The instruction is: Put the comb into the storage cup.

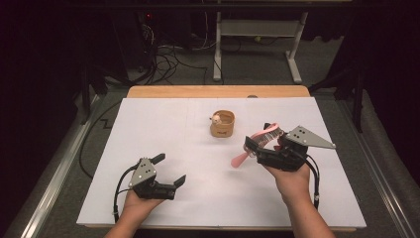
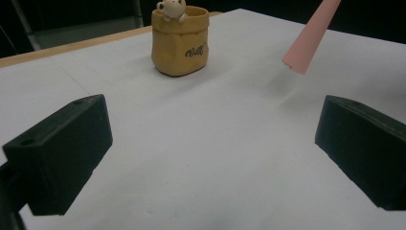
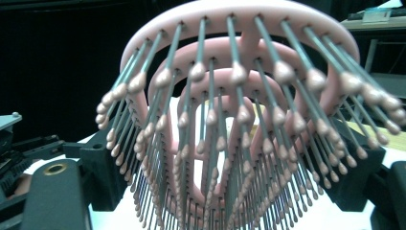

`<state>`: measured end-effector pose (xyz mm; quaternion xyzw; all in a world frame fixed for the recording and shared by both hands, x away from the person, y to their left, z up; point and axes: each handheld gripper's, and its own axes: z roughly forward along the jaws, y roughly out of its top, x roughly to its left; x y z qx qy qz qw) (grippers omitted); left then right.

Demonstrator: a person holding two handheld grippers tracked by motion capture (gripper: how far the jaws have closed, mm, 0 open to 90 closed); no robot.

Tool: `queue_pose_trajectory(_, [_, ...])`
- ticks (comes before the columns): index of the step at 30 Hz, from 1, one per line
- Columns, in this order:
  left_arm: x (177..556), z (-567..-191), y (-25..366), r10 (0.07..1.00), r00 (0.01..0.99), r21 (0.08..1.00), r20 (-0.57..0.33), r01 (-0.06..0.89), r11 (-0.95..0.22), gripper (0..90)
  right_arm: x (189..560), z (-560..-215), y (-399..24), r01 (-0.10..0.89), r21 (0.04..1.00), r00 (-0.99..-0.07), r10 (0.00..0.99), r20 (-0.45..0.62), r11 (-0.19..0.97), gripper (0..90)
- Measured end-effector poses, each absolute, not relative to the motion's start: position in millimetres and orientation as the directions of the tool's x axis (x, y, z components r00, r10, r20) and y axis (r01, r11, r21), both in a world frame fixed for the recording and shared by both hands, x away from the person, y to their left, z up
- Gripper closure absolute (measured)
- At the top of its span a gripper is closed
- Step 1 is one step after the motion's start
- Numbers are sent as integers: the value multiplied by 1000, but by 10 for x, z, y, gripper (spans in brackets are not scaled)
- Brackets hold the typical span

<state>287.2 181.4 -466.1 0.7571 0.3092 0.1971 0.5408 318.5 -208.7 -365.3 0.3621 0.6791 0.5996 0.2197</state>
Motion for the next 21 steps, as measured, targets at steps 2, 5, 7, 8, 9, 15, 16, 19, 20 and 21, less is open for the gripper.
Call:
queue_pose_trajectory(2, [2871,-4660,1814,682,730,942,-37,253,-220,0,3185,-3654,-2099,226,974,-638,759,130,23,204])
queue_pose_trajectory(5, [2867,-4662,1817,684,729,942,-32,250,-223,0,3189,-3661,-2133,222,975,-628,769,119,30,204])
queue_pose_trajectory(7, [2863,-4663,1826,682,730,942,-34,252,-223,0,3194,-3664,-2157,221,975,-621,775,119,27,204])
queue_pose_trajectory(8, [2861,-4662,1829,683,730,941,-33,252,-224,0,3199,-3664,-2170,220,975,-619,777,118,27,204])
queue_pose_trajectory(9, [2857,-4662,1835,684,729,942,-33,252,-223,0,3200,-3660,-2180,221,975,-615,780,119,25,204])
queue_pose_trajectory(15, [2851,-4664,1866,689,723,944,-41,254,-211,0,3222,-3623,-2235,204,979,-602,791,105,25,204])
queue_pose_trajectory(16, [2850,-4664,1870,690,722,944,-42,255,-210,0,3227,-3616,-2243,204,979,-602,791,106,24,204])
queue_pose_trajectory(19, [2849,-4662,1883,692,720,945,-44,254,-205,0,3240,-3593,-2250,193,981,-598,795,99,23,204])
queue_pose_trajectory(20, [2849,-4662,1887,693,720,945,-43,254,-205,0,3248,-3575,-2249,187,982,-595,798,95,23,204])
queue_pose_trajectory(21, [2851,-4664,1892,693,719,945,-45,255,-203,0,3248,-3575,-2249,187,982,-595,798,95,23,204])
